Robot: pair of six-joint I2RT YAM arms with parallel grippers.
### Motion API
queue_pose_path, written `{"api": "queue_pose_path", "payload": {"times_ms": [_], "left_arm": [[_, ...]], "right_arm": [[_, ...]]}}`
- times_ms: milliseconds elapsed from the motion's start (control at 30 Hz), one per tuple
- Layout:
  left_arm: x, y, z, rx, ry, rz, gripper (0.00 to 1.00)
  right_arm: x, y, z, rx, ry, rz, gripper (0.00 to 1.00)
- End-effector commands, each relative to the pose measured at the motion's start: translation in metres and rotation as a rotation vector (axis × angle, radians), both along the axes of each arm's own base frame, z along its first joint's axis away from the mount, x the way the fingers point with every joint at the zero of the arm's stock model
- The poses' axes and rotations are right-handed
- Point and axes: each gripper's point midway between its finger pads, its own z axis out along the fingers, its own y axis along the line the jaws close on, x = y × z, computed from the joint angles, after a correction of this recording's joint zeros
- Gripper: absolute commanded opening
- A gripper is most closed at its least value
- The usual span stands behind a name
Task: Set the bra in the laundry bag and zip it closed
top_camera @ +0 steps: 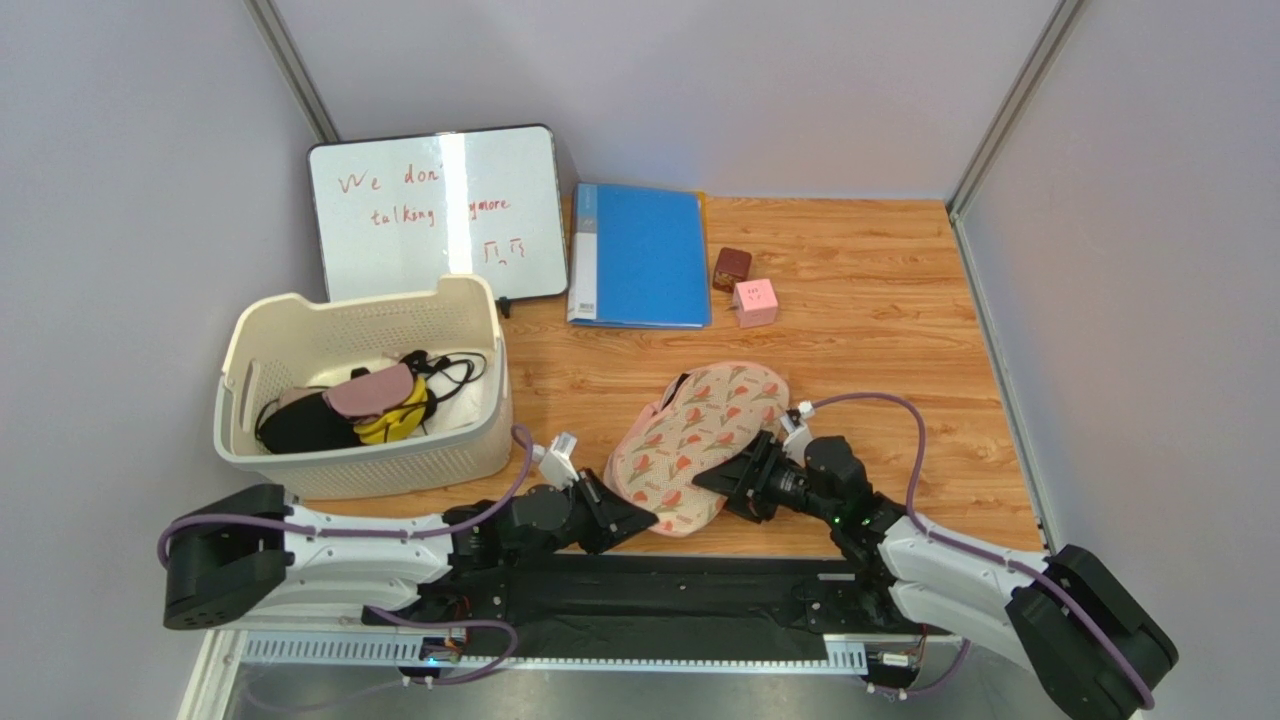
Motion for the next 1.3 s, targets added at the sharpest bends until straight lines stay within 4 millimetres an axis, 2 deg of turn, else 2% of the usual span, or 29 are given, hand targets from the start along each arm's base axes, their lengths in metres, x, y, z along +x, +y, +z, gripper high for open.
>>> {"api": "queue_pose_path", "payload": {"times_ms": [0,33,100,133,167,200,233,333,400,433,467,500,533,567,633,667,700,733,767,833,867,967,1000,1167,1267], "left_arm": [[0.005,0.015,-0.002,0.182,-0.045,0.003,0.2],[0.007,0.019,-0.002,0.224,-0.076,0.003,0.28],[0.008,0.024,-0.001,0.29,-0.098,-0.008,0.35],[0.007,0.024,0.0,0.306,-0.107,-0.013,0.4],[0.006,0.025,0.0,0.33,-0.118,-0.026,0.41],[0.005,0.024,-0.001,0.347,-0.123,-0.036,0.47],[-0.001,0.023,-0.002,0.365,-0.132,-0.052,0.48],[-0.016,0.02,0.004,0.454,-0.213,-0.097,0.5],[-0.025,0.015,0.015,0.513,-0.3,-0.132,0.5],[-0.022,0.017,0.019,0.55,-0.353,-0.115,0.49],[-0.033,0.007,0.034,0.535,-0.402,-0.15,0.47],[-0.034,0.005,0.034,0.581,-0.456,-0.175,0.42],[-0.031,0.005,0.037,0.619,-0.503,-0.167,0.41],[-0.037,-0.005,0.051,0.611,-0.542,-0.188,0.41],[-0.035,-0.01,0.042,0.717,-0.61,-0.218,0.42],[-0.033,-0.019,0.05,0.724,-0.62,-0.205,0.43],[-0.032,-0.024,0.038,0.782,-0.634,-0.221,0.43],[-0.03,-0.033,0.044,0.8,-0.666,-0.224,0.43],[-0.03,-0.037,0.032,0.855,-0.68,-0.242,0.43],[-0.026,-0.04,0.034,0.895,-0.688,-0.217,0.42],[-0.024,-0.039,0.028,0.918,-0.681,-0.209,0.42],[-0.021,-0.039,0.022,0.917,-0.677,-0.182,0.43],[-0.02,-0.039,0.021,0.913,-0.678,-0.179,0.47],[0.001,-0.041,0.013,0.903,-0.615,-0.1,0.53],[0.003,-0.055,0.015,0.88,-0.638,-0.115,0.53]], "right_arm": [[-0.001,-0.003,-0.003,0.018,0.048,-0.046,0.43],[0.0,-0.002,0.0,0.022,0.056,-0.048,0.42],[0.002,0.002,0.002,0.025,0.073,-0.048,0.4],[0.003,0.003,0.001,0.017,0.091,-0.048,0.32],[0.004,0.006,0.003,0.026,0.107,-0.047,0.29],[0.005,0.009,0.005,0.033,0.112,-0.043,0.28],[0.005,0.01,0.001,0.024,0.133,-0.044,0.24],[0.006,0.013,0.0,0.021,0.169,-0.047,0.24],[0.006,0.013,-0.001,0.019,0.186,-0.052,0.24],[0.007,0.013,0.001,0.02,0.188,-0.056,0.24],[0.008,0.012,0.001,0.018,0.19,-0.068,0.24],[0.008,0.011,0.0,0.012,0.212,-0.078,0.24],[0.009,0.011,0.003,0.017,0.211,-0.087,0.25],[0.01,0.009,0.004,0.015,0.217,-0.102,0.25],[0.012,0.009,0.01,0.023,0.244,-0.125,0.25],[0.016,0.008,0.012,0.023,0.254,-0.149,0.25],[0.016,0.007,0.01,0.009,0.277,-0.165,0.25],[0.019,0.008,0.015,0.024,0.295,-0.185,0.25],[0.02,0.008,0.015,0.026,0.311,-0.195,0.25],[0.02,0.01,0.016,0.035,0.356,-0.206,0.25],[0.019,0.01,0.016,0.037,0.37,-0.208,0.25],[0.02,0.013,0.02,0.059,0.406,-0.219,0.25],[0.02,0.013,0.021,0.053,0.413,-0.221,0.25],[0.024,0.011,0.032,0.053,0.415,-0.254,0.26],[0.024,0.007,0.029,0.036,0.43,-0.282,0.26]]}}
